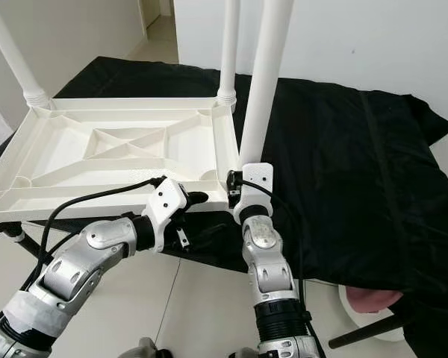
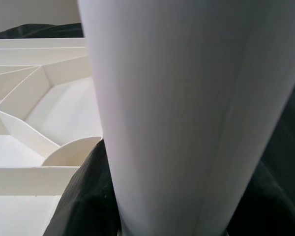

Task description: Building children table

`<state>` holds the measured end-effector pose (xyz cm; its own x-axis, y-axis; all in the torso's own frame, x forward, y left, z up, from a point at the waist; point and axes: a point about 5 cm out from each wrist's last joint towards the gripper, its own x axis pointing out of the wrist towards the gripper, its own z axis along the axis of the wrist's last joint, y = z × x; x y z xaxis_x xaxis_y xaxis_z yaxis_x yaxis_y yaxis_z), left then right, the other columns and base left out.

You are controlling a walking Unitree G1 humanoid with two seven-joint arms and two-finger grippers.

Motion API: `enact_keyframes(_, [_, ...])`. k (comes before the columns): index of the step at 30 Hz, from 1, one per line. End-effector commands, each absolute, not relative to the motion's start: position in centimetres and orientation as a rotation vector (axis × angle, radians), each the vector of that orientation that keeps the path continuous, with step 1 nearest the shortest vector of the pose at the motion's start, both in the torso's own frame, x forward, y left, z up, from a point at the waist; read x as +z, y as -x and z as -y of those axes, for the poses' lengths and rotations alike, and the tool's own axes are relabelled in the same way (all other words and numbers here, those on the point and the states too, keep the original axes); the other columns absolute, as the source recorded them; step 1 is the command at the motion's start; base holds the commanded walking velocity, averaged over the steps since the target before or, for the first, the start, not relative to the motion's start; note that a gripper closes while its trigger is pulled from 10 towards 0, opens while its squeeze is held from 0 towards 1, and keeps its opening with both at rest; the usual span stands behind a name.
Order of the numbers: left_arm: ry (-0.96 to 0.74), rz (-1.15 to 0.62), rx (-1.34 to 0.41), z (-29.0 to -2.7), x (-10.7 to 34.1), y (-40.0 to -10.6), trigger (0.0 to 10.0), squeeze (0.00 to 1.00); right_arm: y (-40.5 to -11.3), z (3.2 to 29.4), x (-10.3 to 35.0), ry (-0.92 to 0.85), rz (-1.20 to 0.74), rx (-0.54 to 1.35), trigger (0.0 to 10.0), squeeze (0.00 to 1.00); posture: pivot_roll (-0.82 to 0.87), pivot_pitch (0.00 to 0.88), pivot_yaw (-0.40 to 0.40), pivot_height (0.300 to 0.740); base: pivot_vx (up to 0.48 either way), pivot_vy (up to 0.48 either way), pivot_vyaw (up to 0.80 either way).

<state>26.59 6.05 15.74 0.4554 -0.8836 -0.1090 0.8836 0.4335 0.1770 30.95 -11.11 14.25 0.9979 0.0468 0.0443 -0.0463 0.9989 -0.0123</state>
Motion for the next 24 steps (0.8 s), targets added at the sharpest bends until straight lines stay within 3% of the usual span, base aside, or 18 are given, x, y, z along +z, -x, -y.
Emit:
enact_keyframes(1, [-0.241, -0.001, -1.104, -6.2, 15.6, -26.8, 10.0, 0.00, -30.8, 11.9, 13.5, 0.027, 0.003, 0.012, 10.0, 0.00, -0.08, 0.006, 0.003, 0.740, 0.000, 0.000, 0.00])
enact_keyframes(4, [-0.241, 0.001, -1.104, -6.2, 15.7, -26.8, 10.0, 0.00, -30.8, 11.8, 13.7, 0.032, 0.006, 0.015, 10.0, 0.01, -0.08, 0.006, 0.003, 0.740, 0.000, 0.000, 0.00])
enact_keyframes(5, [-0.241, 0.001, -1.104, -6.2, 15.7, -26.8, 10.0, 0.00, -30.8, 11.7, 13.8, 0.019, 0.010, 0.029, 10.0, 1.00, -0.07, 0.004, 0.002, 0.740, 0.000, 0.000, 0.00])
enact_keyframes(11, [-0.239, 0.002, -1.102, -6.2, 15.7, -26.7, 10.0, 0.00, -31.2, 12.1, 14.5, 0.020, 0.047, 0.100, 10.0, 1.00, -0.07, 0.004, 0.002, 0.740, 0.000, 0.000, 0.00])
enact_keyframes(12, [-0.238, 0.001, -1.102, -6.2, 15.7, -26.7, 10.0, 0.00, -31.3, 12.3, 14.4, 0.022, 0.032, 0.140, 10.0, 0.09, -0.07, 0.004, 0.002, 0.740, 0.000, 0.000, 0.00])
enact_keyframes(15, [-0.238, 0.001, -1.102, -6.2, 15.7, -26.7, 10.0, 0.00, -31.3, 12.3, 14.4, 0.022, 0.032, 0.140, 10.0, 0.09, -0.07, 0.004, 0.002, 0.740, 0.000, 0.000, 0.00])
enact_keyframes(16, [-0.237, 0.001, -1.102, -6.1, 15.6, -26.7, 10.0, 0.00, -31.4, 12.6, 14.4, 0.026, 0.024, 0.207, 10.0, 0.00, -0.08, 0.007, 0.001, 0.740, 0.000, 0.000, 0.00])
enact_keyframes(24, [-0.233, 0.002, -1.096, -6.1, 15.7, -26.7, 10.0, 0.00, -32.0, 13.4, 15.1, 0.142, 0.060, 0.549, 10.0, 0.00, -0.08, 0.017, 0.012, 0.740, 0.000, 0.000, 0.00])
